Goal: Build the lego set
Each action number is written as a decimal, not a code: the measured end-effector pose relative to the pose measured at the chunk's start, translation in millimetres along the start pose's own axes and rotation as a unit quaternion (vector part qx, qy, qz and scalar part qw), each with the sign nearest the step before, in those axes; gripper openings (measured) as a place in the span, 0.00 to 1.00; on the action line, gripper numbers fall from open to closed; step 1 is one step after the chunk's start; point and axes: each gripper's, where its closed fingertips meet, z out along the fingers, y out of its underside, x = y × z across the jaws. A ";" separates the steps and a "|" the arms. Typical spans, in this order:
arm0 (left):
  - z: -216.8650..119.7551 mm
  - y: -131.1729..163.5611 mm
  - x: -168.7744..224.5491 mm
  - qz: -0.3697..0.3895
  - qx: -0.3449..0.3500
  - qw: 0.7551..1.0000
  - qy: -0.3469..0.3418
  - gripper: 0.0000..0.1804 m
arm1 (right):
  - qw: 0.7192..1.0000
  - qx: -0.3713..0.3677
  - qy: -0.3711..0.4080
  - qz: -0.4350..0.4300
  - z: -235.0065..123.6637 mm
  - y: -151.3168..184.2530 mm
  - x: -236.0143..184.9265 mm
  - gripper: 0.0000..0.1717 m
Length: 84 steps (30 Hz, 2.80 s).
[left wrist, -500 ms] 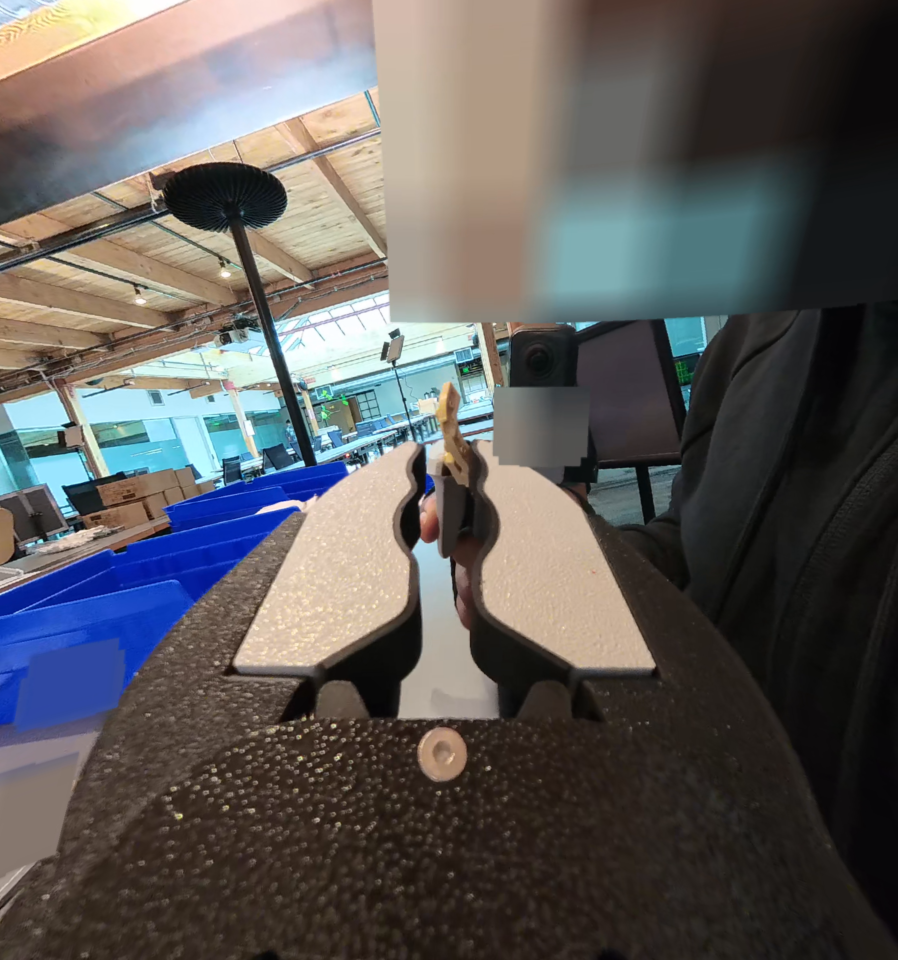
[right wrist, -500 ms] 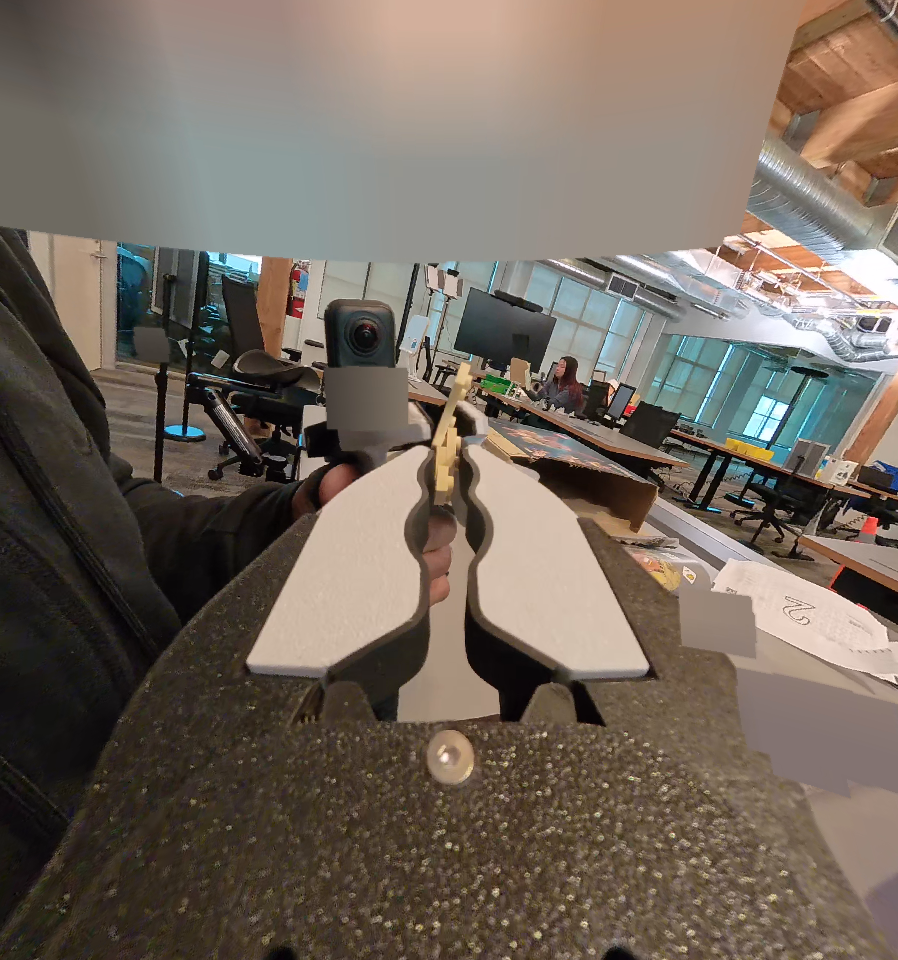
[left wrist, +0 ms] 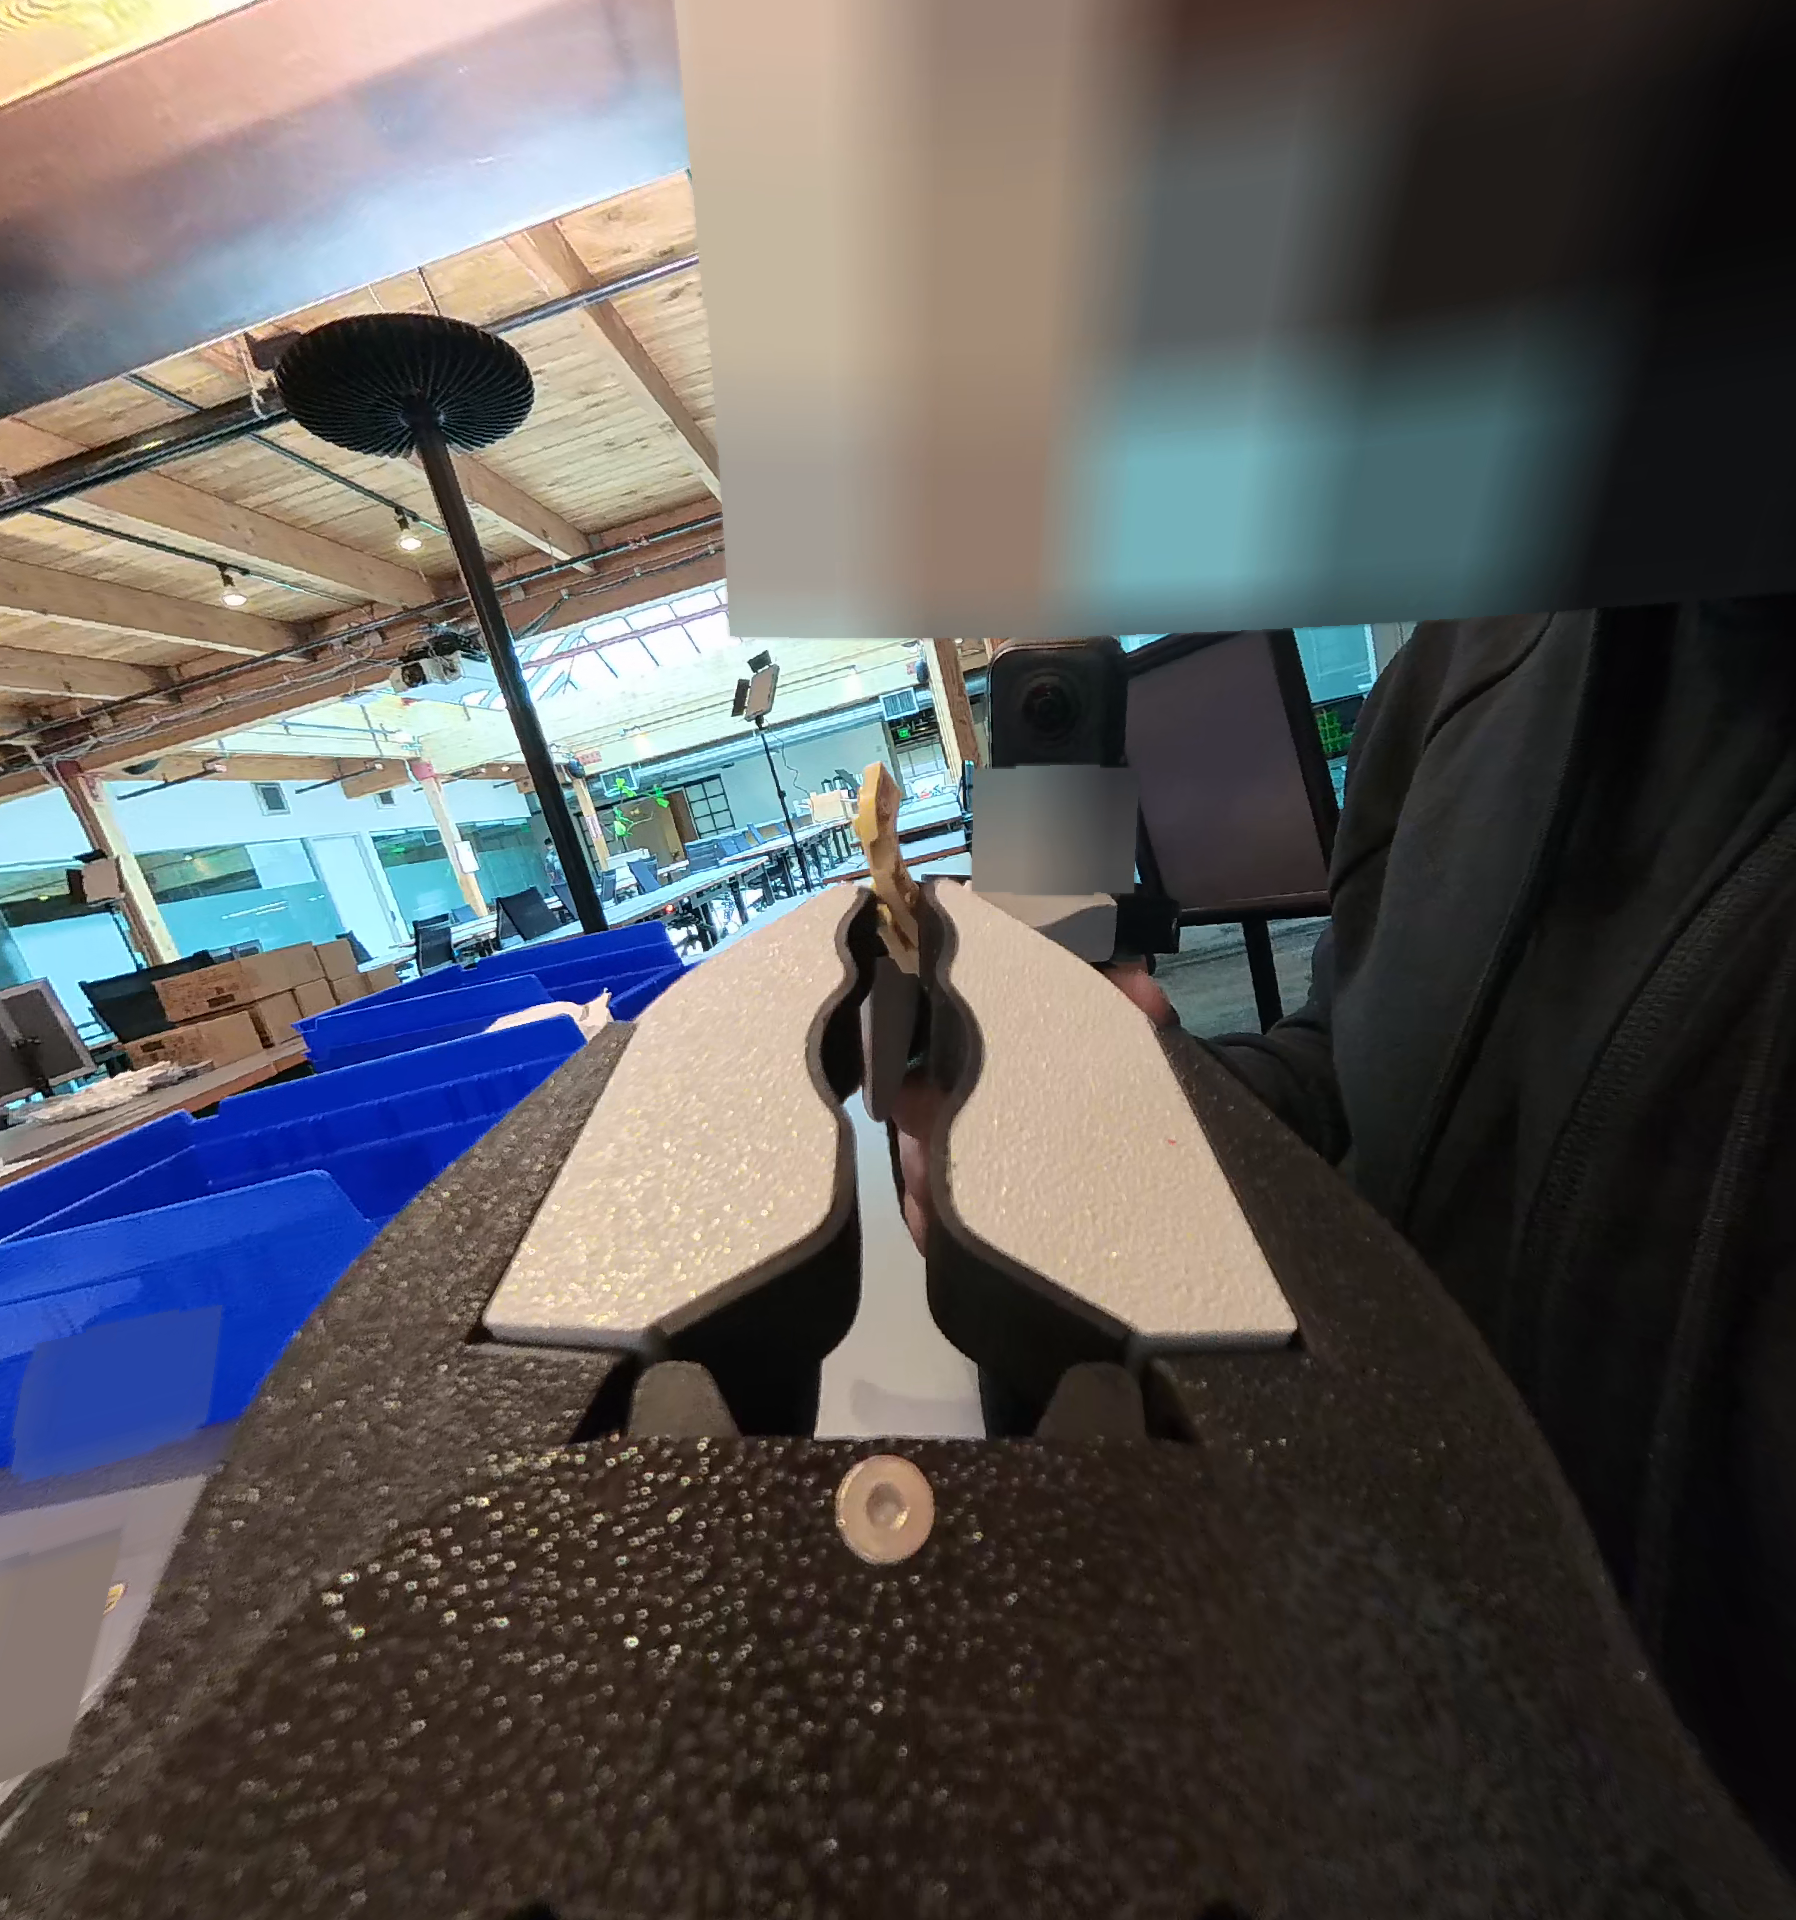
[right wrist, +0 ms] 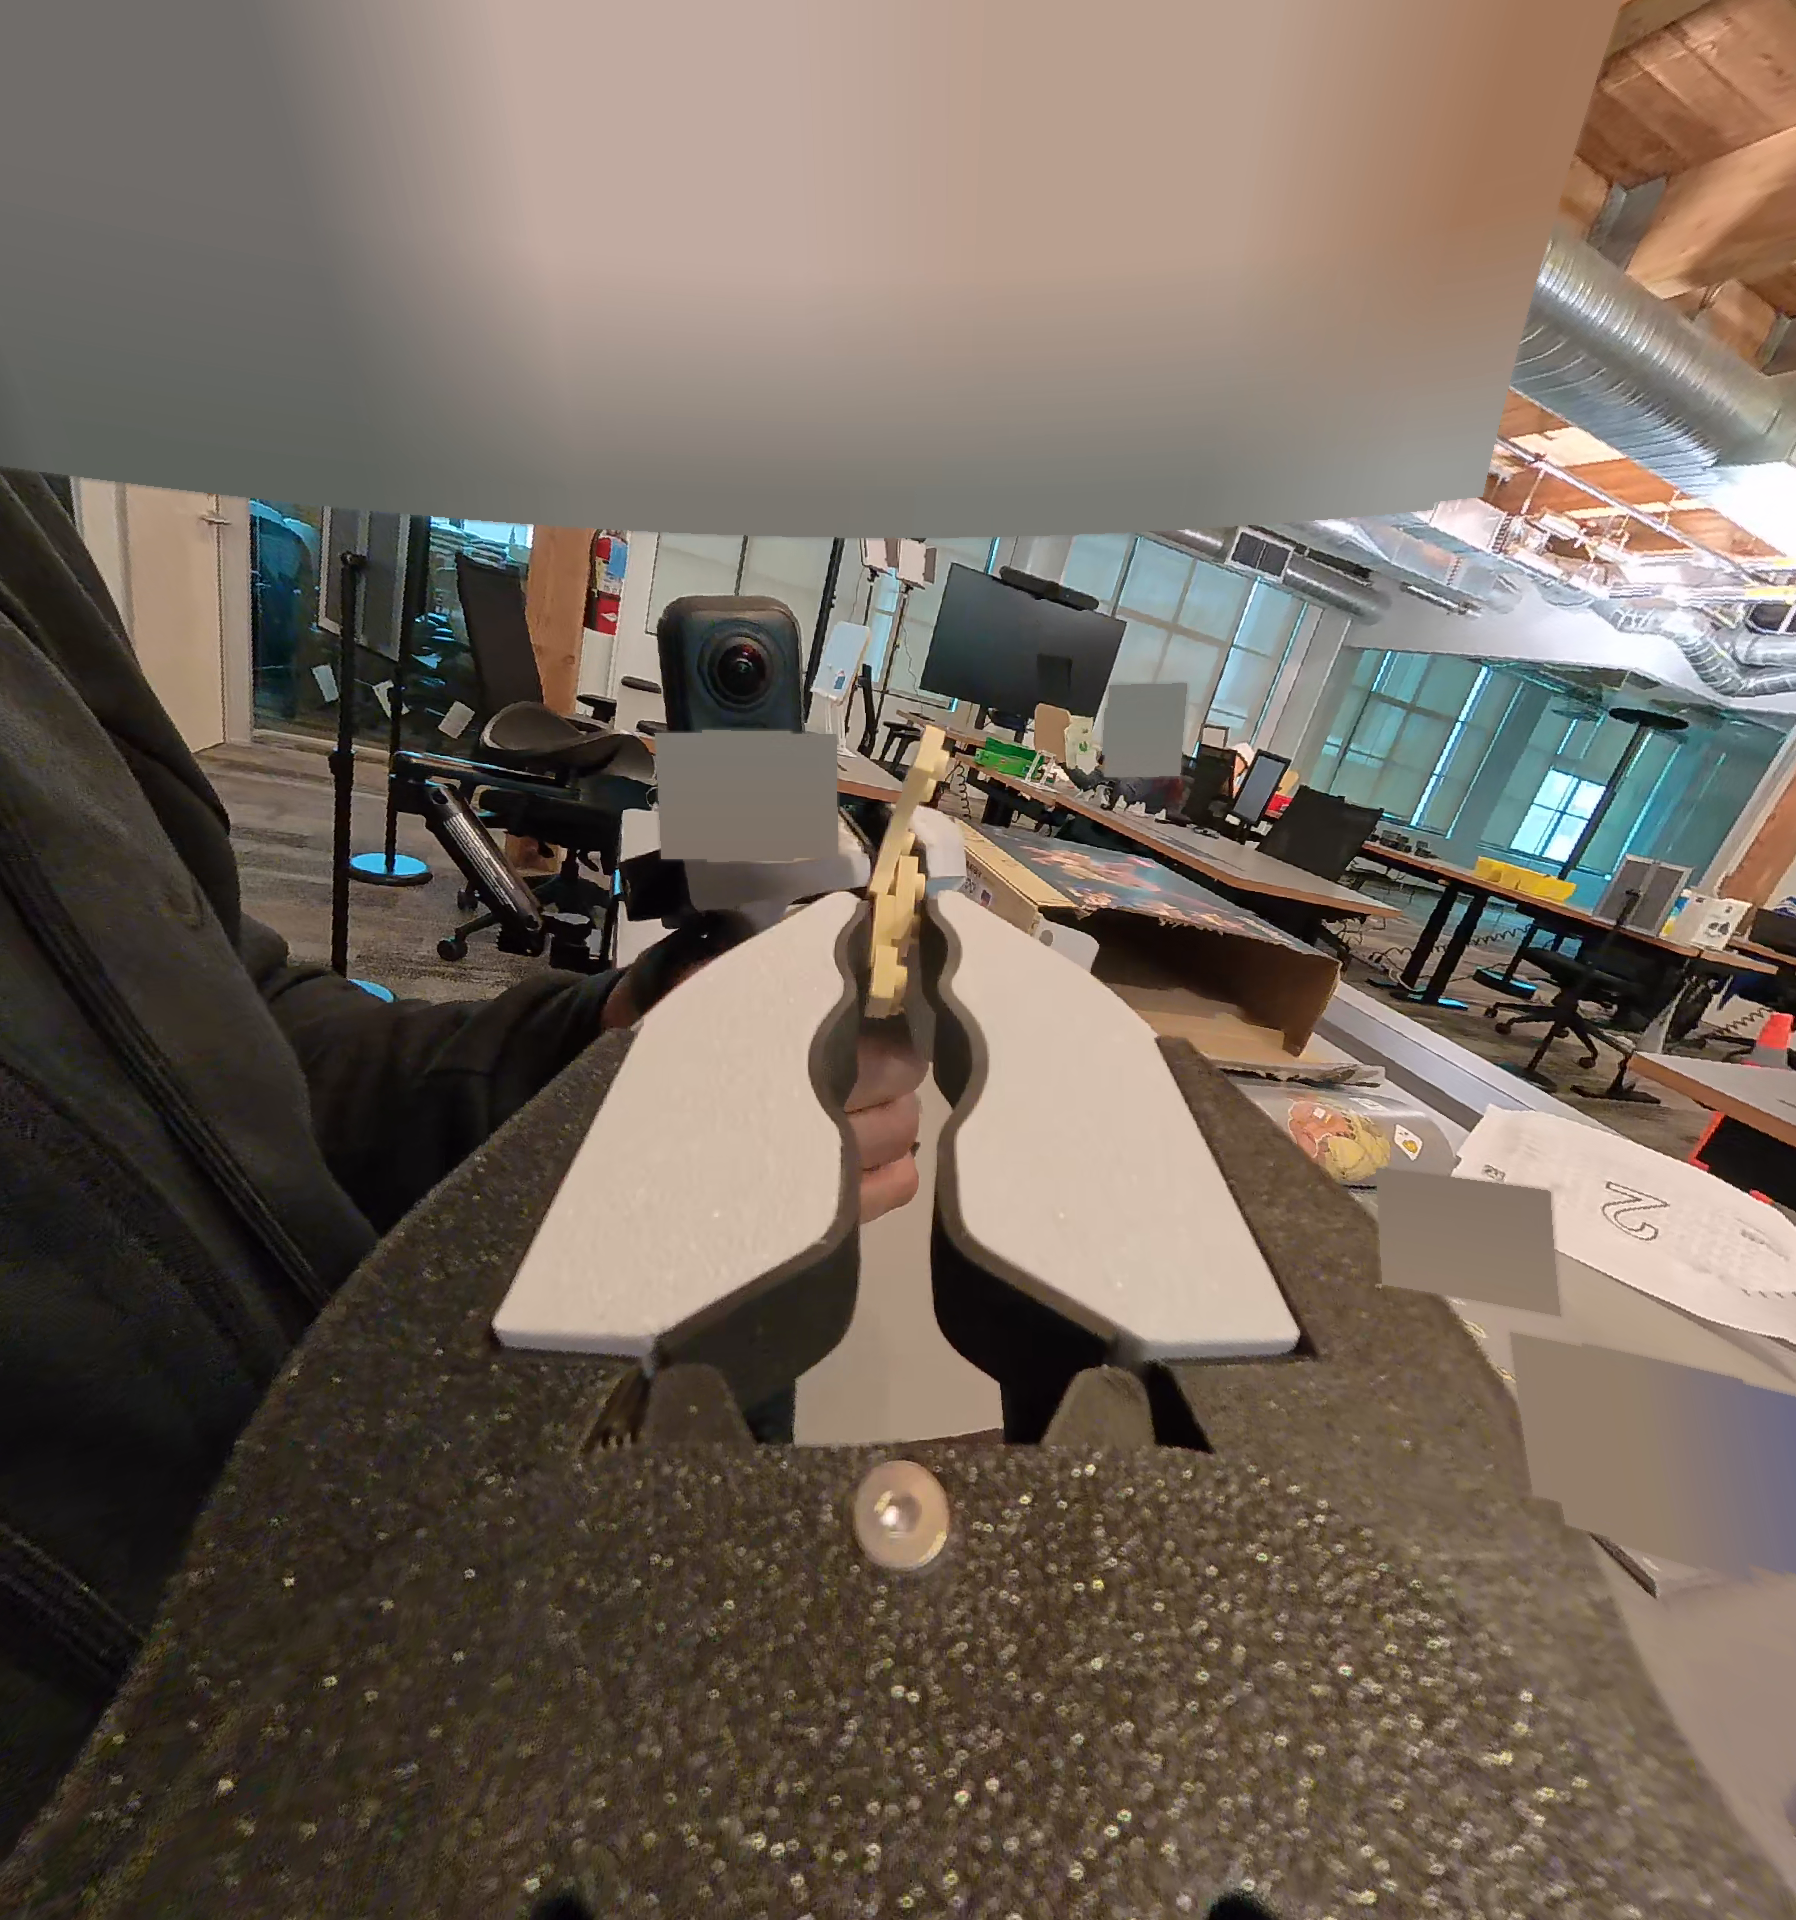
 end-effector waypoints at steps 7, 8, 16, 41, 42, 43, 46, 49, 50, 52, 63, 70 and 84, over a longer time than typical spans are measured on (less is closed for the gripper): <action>-0.9 -1.2 -1.4 0.022 0.000 1.000 -0.015 0.04 | 1.000 -0.009 0.012 0.007 2.5 0.4 -0.3 0.05; -1.0 -1.1 -1.6 0.024 -0.001 1.000 -0.016 0.03 | 1.000 -0.011 0.014 0.007 2.7 0.5 -0.2 0.05; -1.6 -0.1 -1.4 0.032 -0.007 0.999 -0.014 0.03 | 0.998 -0.031 0.033 -0.034 2.8 1.8 0.1 0.05; -10.3 19.5 -6.6 0.101 -0.097 0.990 -0.017 0.09 | 0.987 -0.114 0.019 -0.108 2.4 25.1 5.3 0.05; -10.9 20.2 -5.4 0.109 -0.101 0.989 -0.014 0.07 | 0.987 -0.116 0.016 -0.114 2.6 25.5 3.9 0.05; -11.3 20.5 -3.8 0.114 -0.103 0.988 -0.009 0.06 | 0.986 -0.117 0.014 -0.118 2.8 25.6 3.0 0.05; -11.7 20.3 -1.6 0.124 -0.104 0.987 -0.005 0.04 | 0.986 -0.116 0.010 -0.118 3.0 25.6 2.1 0.05; -12.1 20.4 -1.9 0.131 -0.107 0.986 -0.005 0.04 | 0.988 -0.118 0.003 -0.101 2.4 26.5 3.2 0.08; -12.5 18.9 -2.3 0.139 -0.104 0.985 -0.007 0.03 | 0.989 -0.119 -0.001 -0.092 1.5 26.4 4.2 0.10; -14.0 16.3 -3.3 0.156 -0.101 0.983 -0.007 0.03 | 0.990 -0.124 -0.009 -0.073 -2.1 25.9 8.8 0.13; -30.0 89.8 -38.3 0.268 -0.310 0.909 0.075 0.03 | 0.977 -0.208 -0.036 -0.016 -22.6 36.0 64.1 0.15; -13.7 116.8 -55.5 0.343 -0.306 0.872 0.171 0.03 | 0.988 -0.133 -0.045 0.070 0.9 35.6 104.9 0.13; -34.5 145.9 -59.1 0.351 -0.310 0.858 0.213 0.04 | 0.981 -0.187 -0.037 0.049 0.9 85.6 114.6 0.07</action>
